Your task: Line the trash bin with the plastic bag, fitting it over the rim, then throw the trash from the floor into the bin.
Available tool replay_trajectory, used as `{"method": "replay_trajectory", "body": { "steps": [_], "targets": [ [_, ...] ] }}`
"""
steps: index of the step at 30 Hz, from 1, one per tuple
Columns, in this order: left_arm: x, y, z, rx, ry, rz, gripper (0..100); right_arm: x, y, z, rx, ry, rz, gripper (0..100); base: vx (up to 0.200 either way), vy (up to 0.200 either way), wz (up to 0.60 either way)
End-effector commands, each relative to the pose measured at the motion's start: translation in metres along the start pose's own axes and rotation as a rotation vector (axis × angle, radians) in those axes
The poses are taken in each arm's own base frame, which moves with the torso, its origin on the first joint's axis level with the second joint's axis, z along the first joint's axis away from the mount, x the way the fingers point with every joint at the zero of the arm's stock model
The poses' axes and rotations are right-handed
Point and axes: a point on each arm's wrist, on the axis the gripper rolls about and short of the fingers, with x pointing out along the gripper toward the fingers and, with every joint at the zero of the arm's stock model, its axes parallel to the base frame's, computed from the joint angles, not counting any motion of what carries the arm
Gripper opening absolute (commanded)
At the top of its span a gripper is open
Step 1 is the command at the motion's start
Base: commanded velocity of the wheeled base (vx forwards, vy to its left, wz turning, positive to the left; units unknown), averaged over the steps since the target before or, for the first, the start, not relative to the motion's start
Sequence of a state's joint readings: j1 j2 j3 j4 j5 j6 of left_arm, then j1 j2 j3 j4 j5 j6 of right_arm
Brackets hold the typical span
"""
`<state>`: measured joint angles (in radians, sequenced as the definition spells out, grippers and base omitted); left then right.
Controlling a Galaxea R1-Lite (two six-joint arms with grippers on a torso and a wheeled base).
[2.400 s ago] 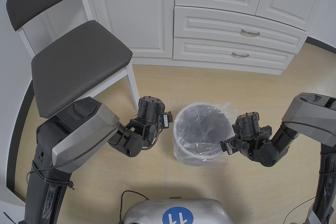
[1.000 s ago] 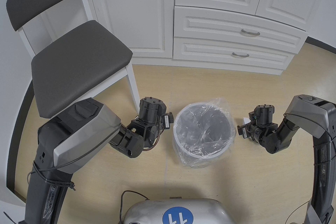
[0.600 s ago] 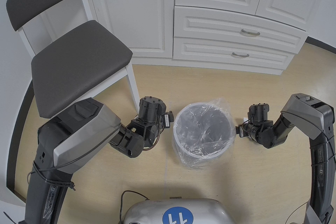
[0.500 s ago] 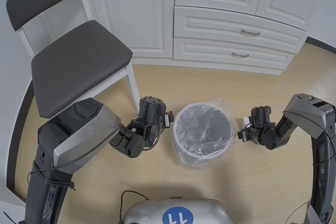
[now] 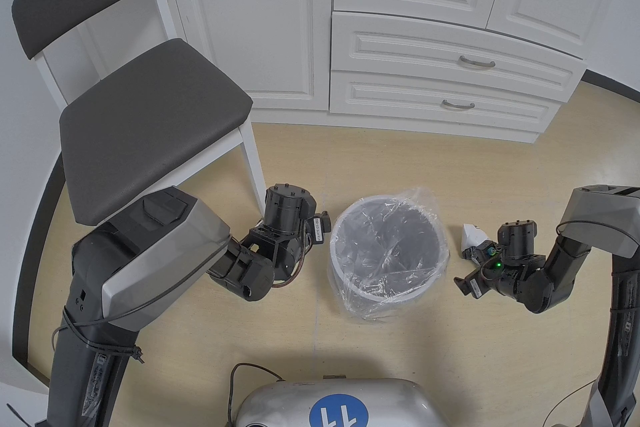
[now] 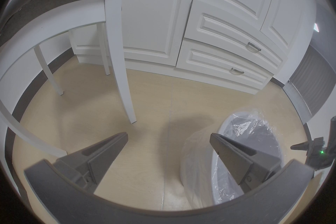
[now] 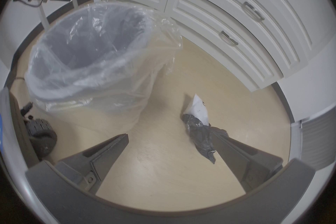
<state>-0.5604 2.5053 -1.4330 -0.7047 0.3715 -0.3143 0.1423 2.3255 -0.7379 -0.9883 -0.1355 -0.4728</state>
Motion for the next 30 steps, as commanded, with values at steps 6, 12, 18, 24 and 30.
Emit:
{"method": "replay_trajectory", "body": {
  "steps": [6,12,18,24,30],
  "targets": [
    [0.001,0.001,0.000,-0.001,-0.001,0.001,100,0.034,0.042,0.028,0.221,-0.089,0.045,100,0.000,0.000,0.00],
    [0.002,0.001,0.001,-0.003,-0.004,0.002,100,0.064,0.027,0.039,0.337,-0.127,-0.072,100,0.000,0.000,0.00],
    [0.002,0.002,0.001,-0.003,-0.004,0.003,100,0.090,0.015,0.054,0.455,-0.199,-0.166,100,0.000,0.000,0.00],
    [0.002,0.002,0.001,-0.004,-0.006,0.004,100,0.095,0.007,0.066,0.515,-0.252,-0.185,100,0.000,0.000,0.00],
    [0.002,0.002,0.003,-0.006,-0.011,0.004,100,0.103,0.000,0.071,0.558,-0.292,-0.202,100,0.000,0.000,0.00]
  ]
}}
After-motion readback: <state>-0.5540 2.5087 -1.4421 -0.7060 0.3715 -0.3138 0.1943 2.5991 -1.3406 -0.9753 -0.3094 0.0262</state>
